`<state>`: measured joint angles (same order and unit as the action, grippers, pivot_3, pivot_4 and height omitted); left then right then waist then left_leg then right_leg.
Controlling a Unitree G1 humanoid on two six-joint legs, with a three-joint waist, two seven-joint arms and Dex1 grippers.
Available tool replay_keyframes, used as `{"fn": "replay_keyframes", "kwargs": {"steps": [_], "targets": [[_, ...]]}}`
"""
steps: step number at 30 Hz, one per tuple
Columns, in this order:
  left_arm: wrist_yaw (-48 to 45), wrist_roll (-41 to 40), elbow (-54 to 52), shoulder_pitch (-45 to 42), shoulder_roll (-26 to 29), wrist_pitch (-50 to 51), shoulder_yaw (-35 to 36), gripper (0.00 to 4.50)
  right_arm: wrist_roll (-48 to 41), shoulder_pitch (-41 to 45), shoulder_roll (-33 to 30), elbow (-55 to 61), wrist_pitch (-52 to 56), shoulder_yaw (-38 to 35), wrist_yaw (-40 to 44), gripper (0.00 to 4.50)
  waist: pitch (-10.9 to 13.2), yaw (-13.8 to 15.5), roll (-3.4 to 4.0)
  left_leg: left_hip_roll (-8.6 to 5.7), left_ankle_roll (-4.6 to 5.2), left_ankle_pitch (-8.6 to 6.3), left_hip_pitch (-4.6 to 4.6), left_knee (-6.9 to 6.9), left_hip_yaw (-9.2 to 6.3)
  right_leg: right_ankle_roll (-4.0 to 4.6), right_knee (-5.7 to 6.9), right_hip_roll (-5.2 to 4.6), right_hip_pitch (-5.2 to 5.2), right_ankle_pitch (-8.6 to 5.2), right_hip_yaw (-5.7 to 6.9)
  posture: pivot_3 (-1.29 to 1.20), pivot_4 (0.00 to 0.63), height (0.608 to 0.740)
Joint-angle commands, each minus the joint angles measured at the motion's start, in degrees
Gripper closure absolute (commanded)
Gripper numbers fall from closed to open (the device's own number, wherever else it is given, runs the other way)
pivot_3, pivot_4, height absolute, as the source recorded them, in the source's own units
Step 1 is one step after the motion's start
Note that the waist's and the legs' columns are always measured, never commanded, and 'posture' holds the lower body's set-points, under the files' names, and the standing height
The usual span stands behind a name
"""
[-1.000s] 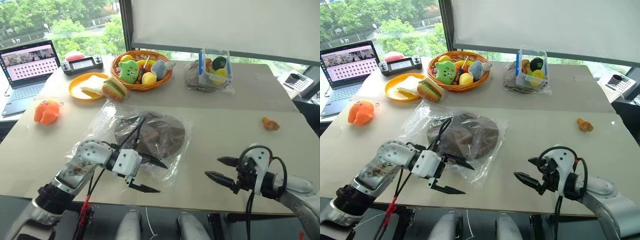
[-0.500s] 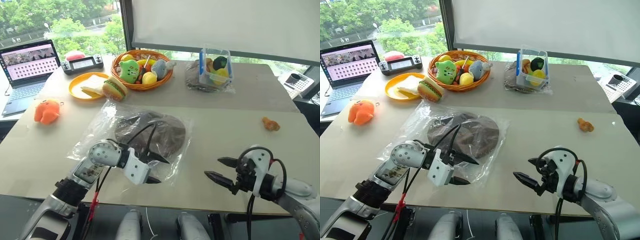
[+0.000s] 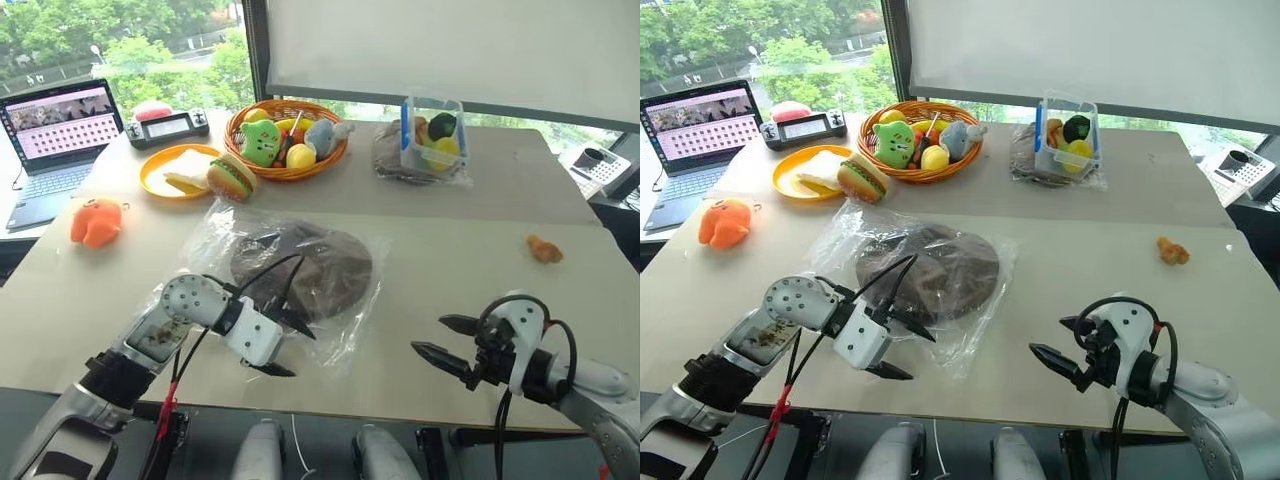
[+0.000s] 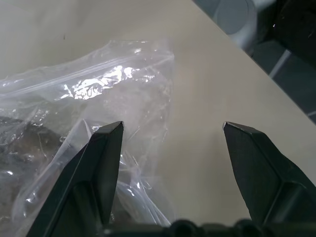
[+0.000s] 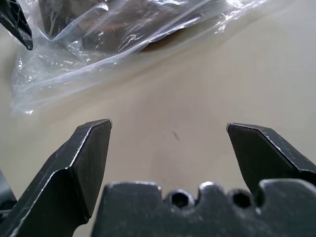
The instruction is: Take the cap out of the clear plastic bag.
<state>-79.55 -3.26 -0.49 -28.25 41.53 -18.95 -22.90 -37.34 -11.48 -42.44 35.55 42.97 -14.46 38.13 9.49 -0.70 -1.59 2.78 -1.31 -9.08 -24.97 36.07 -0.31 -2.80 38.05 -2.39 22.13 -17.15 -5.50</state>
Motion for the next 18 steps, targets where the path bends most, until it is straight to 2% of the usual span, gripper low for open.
{"fn": "replay_keyframes", "kwargs": {"steps": [1,5,13,14,16,17,18], "targets": [[6.84,4.98,0.65,-1.01,-4.02,-3.89,-0.06,1.05,-0.69,-0.09,0.3,2.11,-0.44,-1.01,-0.54,0.0,0.0,-0.03,0.0,-0.01,0.0,0.0,0.0,0.01,0.0,-0.01,-0.01,0.0,-0.01,0.0,-0.01,0.0,0.15,0.74],[12.48,8.87,2.35,-1.35,-7.82,-6.48,-0.16,1.05,-1.03,-0.4,0.29,2.54,-0.32,-1.6,-0.74,0.0,0.0,-0.06,0.0,-0.01,0.0,0.0,-0.06,0.01,-0.01,0.07,-0.01,0.0,0.03,0.05,-0.01,0.0,0.15,0.74],[12.78,9.1,3.59,-1.38,-8.08,-7.9,-0.96,1.05,-1.07,-1.13,0.29,2.92,-0.35,-2.02,-1.31,0.0,0.0,-0.22,0.0,-0.01,0.0,0.0,-0.03,0.02,-0.01,0.09,0.02,0.0,0.02,0.06,-0.02,0.0,0.15,0.74],[12.66,9.0,3.66,-1.42,-8.0,-8.02,-0.94,1.58,-1.07,-1.21,0.32,2.98,-0.37,-2.05,-1.37,0.0,0.0,-0.2,0.0,-0.01,0.0,0.0,-0.04,0.01,-0.01,0.09,0.01,0.0,0.02,0.06,-0.02,0.0,0.15,0.74],[12.23,8.55,3.73,-1.5,-7.89,-7.87,-0.96,1.99,-1.03,-1.29,0.38,3.09,-0.37,-2.0,-1.52,0.0,0.0,-0.18,0.0,-0.01,0.0,0.0,-0.04,0.01,-0.01,0.09,0.01,0.0,0.02,0.06,-0.01,0.0,0.15,0.74],[12.19,8.49,3.73,-1.53,-7.88,-7.84,-0.95,2.52,-1.02,-1.37,0.41,3.16,-0.39,-2.0,-1.58,0.0,0.0,-0.18,0.0,-0.01,0.0,0.0,-0.04,0.01,-0.01,0.09,0.02,0.0,0.02,0.06,-0.01,0.0,0.15,0.74],[12.12,8.43,3.8,-1.6,-7.89,-7.82,-0.95,2.76,-1.02,-1.35,0.43,3.17,-0.38,-1.96,-1.65,0.0,0.0,-0.18,0.0,-0.01,0.0,0.0,-0.03,0.01,-0.01,0.09,0.02,0.0,0.02,0.06,-0.01,0.0,0.15,0.74]]}}
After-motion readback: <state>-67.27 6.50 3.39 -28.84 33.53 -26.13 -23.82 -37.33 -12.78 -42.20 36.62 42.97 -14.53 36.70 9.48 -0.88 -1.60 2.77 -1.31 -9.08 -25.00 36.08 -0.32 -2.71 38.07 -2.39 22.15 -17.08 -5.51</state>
